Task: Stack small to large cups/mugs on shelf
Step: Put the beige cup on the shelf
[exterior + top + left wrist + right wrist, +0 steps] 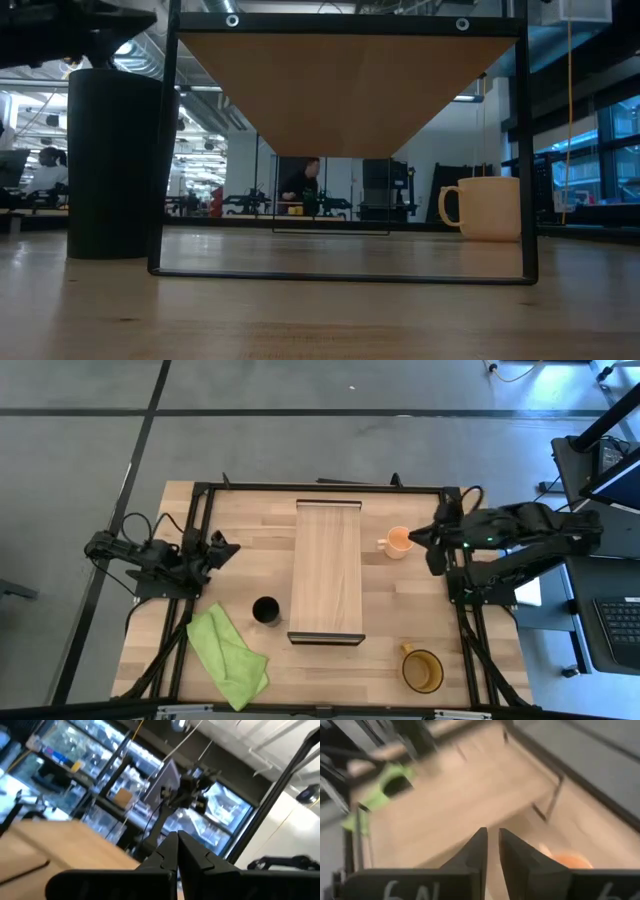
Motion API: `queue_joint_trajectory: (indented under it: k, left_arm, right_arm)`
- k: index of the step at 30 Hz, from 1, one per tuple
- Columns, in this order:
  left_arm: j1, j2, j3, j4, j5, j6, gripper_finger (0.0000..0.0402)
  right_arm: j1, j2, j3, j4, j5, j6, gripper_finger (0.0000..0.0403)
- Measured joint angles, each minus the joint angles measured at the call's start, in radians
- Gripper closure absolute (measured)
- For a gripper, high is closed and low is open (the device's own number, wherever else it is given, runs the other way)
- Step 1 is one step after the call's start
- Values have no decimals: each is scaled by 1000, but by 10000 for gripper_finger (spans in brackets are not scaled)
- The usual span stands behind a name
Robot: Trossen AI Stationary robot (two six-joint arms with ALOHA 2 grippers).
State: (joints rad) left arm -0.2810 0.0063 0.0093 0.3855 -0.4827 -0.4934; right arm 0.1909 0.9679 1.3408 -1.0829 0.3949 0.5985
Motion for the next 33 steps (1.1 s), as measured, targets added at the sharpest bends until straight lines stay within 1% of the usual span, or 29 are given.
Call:
queue_joint_trajectory:
  k: [4,7,10,14,19,21,23,25,28,31,33]
  left_arm:
    - [0,0,1,-43,52,-28,401]
    - [0,0,32,-115,76,-28,401]
    - [0,0,99,-295,80,-28,401]
    - [0,0,210,-548,89,-42,401]
    - [0,0,313,-743,107,-46,401]
    - [0,0,333,-796,119,-54,401]
    - [0,0,347,-834,160,-77,401]
    - [0,0,354,-876,188,-99,401]
    - [0,0,355,-921,182,-122,401]
    - [0,0,354,-944,155,-126,401]
    - [0,0,355,-942,153,-126,401]
  right_arm:
    - [0,106,110,-163,-31,52,353]
    - [0,162,166,-182,-51,53,353]
    - [0,213,214,-155,-53,38,353]
    - [0,307,288,-105,-71,-43,353]
    - [0,430,398,-126,-85,-143,353]
    - [0,458,431,-126,-85,-162,353]
    - [0,476,459,-105,-95,-171,353]
    - [-5,487,480,-43,-137,-187,353]
    - [-14,496,493,35,-179,-211,353]
    - [-34,493,495,-30,-170,-207,353]
    - [-50,487,495,-151,-115,-158,353]
